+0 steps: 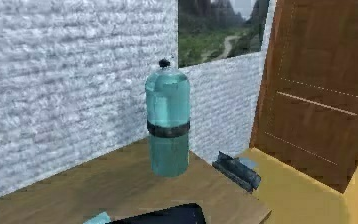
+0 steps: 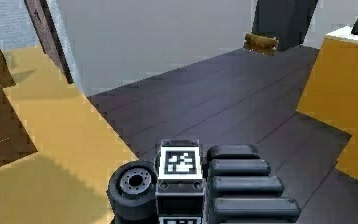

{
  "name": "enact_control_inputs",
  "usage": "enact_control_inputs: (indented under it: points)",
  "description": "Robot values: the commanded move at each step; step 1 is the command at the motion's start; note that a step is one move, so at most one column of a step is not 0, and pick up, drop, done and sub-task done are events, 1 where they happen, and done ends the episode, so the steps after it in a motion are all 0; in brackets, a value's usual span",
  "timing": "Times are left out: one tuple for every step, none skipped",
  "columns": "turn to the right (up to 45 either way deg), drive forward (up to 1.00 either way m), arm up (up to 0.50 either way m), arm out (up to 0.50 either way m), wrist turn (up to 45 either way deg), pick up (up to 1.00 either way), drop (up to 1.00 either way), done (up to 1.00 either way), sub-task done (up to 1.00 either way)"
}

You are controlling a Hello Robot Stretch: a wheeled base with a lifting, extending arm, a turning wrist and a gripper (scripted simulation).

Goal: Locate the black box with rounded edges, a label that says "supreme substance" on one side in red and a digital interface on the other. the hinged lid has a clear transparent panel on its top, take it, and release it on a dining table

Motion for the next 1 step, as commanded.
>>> enact_control_inputs:
  points:
    - [42.0,0.00,0.00,0.00,0.0,0.00,0.00,0.00,0.00]
